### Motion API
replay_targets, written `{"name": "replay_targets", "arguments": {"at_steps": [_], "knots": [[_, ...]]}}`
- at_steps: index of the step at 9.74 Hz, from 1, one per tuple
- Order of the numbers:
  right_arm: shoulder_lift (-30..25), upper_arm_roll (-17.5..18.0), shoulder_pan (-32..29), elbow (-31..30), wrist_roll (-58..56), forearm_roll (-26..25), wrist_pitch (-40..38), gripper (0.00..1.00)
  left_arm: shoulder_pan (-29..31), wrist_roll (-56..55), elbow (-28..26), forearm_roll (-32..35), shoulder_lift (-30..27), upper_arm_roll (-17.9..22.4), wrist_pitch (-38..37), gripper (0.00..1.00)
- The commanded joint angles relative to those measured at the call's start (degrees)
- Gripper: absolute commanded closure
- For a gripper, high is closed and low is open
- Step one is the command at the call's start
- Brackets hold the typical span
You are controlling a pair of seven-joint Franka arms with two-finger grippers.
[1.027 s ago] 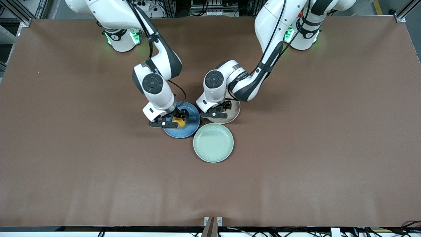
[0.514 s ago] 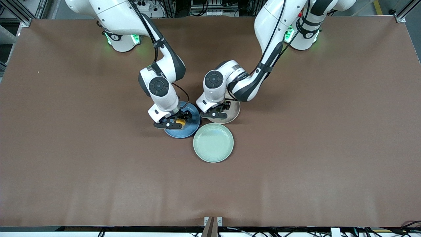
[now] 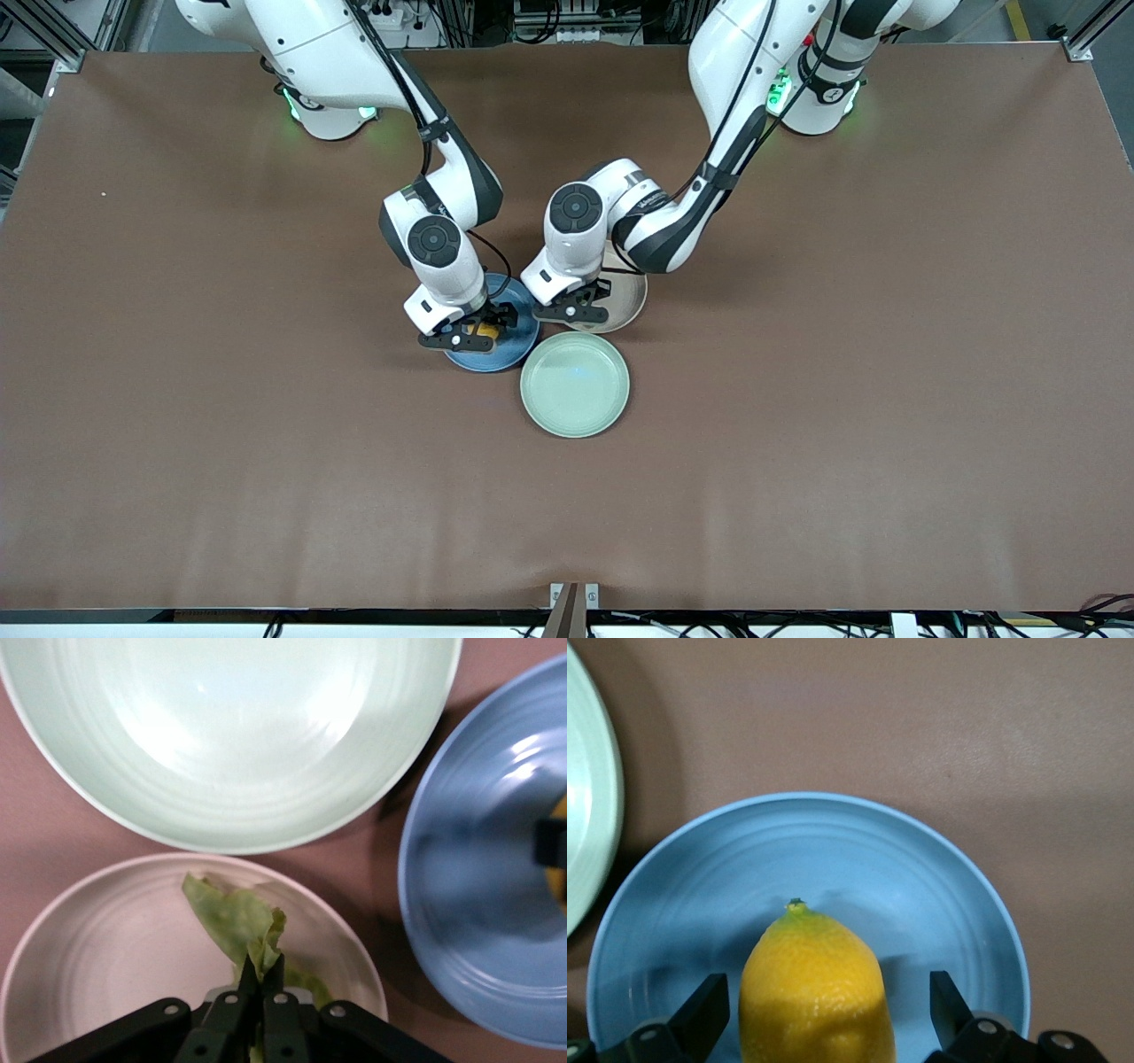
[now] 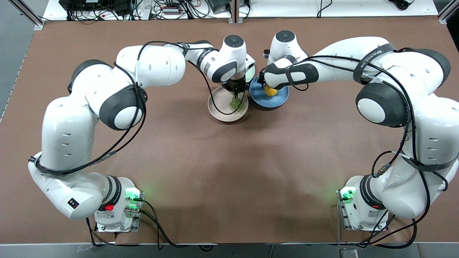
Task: Pick lemon and lettuce from blue and beige plates
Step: 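Lower and close the left gripper on the lettuce while the right grasps the lemon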
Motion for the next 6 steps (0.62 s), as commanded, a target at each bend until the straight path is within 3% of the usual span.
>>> {"name": "replay_targets", "arguments": {"at_steps": [1,6], "knots": [[0.0,-0.4,1.0,-2.0,0.7,0.9,3.0,0.0,0.5,-1.3,-0.8,1.7,-3.3,0.3,-3.0,1.0],[2.4,-0.4,2.3,-2.0,3.2,0.8,5.4,0.0,5.4,1.2,-0.8,1.7,-6.8,0.2,-6.0,1.0]]}}
